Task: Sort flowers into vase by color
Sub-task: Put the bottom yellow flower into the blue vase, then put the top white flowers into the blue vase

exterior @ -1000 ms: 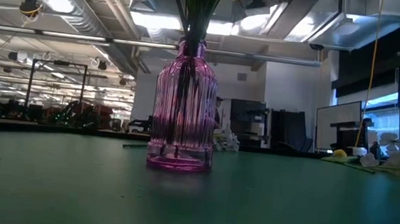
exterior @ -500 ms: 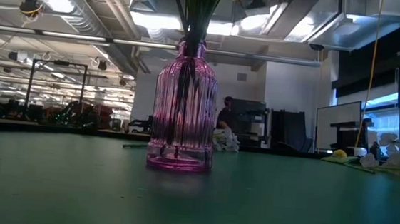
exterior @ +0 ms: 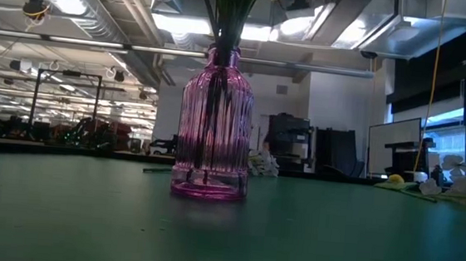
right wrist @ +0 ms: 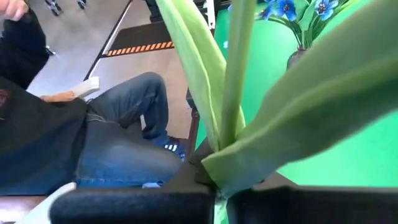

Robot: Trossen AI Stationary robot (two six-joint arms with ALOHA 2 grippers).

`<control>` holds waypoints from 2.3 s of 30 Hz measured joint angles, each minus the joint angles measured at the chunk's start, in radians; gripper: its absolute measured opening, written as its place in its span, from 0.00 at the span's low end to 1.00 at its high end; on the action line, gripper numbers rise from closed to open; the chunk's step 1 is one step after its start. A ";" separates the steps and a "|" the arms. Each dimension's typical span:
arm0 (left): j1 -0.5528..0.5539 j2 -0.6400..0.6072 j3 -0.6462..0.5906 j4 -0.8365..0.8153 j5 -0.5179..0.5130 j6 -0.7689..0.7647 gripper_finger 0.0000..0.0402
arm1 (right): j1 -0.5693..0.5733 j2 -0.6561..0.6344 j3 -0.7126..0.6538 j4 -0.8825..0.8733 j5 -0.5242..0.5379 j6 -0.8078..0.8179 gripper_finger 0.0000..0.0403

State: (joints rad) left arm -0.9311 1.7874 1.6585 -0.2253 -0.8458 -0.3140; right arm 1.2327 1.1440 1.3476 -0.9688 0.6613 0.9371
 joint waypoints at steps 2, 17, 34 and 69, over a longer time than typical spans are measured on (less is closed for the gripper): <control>0.002 0.000 0.000 -0.096 -0.010 -0.087 0.23 | 0.000 0.016 0.000 -0.001 0.007 -0.007 0.03; -0.088 0.000 -0.086 -0.701 -0.058 -0.906 0.23 | 0.225 0.092 -0.001 -0.028 0.227 -0.021 0.03; 0.102 0.000 -0.610 -0.241 0.115 -0.984 0.23 | 0.325 0.175 -0.169 -0.228 0.268 0.534 0.06; 0.283 -0.295 -0.648 -0.850 0.262 -1.002 0.34 | 0.339 0.148 -0.185 -0.226 -0.031 0.599 0.81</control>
State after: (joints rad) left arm -0.6481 1.4922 1.0104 -1.0757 -0.5833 -1.3155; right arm 1.5715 1.2917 1.1626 -1.1948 0.6307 1.5362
